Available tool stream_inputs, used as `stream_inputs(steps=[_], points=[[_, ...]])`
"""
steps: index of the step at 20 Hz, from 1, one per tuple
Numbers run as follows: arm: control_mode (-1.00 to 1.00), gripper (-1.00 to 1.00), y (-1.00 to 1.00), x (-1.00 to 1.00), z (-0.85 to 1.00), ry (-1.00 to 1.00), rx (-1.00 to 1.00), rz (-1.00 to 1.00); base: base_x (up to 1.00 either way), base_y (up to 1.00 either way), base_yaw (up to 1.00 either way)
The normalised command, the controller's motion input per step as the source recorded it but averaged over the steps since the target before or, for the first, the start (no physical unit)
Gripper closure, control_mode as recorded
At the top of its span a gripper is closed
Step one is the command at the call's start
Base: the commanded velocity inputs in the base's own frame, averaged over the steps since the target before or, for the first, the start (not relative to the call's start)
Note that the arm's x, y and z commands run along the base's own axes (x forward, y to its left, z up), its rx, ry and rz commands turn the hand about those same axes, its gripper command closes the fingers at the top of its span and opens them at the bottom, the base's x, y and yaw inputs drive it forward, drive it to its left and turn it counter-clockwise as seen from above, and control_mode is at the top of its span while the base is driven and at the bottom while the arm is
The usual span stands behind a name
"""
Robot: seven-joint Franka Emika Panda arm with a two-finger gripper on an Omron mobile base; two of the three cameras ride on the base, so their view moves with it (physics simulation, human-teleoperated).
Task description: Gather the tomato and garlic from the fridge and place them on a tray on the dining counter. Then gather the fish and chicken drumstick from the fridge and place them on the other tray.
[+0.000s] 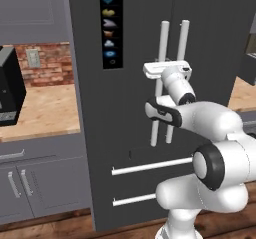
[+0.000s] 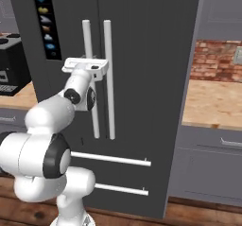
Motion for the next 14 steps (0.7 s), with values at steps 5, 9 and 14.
stream_inputs(steps=[5, 9, 14], points=[[-1.00, 1.00, 0.07, -0.55, 0.00, 0.10, 0.00, -0.08, 0.00, 0.00, 0.00], [-1.00, 1.00, 0.10, -0.55, 0.02, 0.17, 0.00, -0.12, 0.00, 0.00, 0.00], [-1.00, 1.00, 0.25, -0.61, 0.00, 0.14, 0.00, -0.19, 0.00, 0.00, 0.00]])
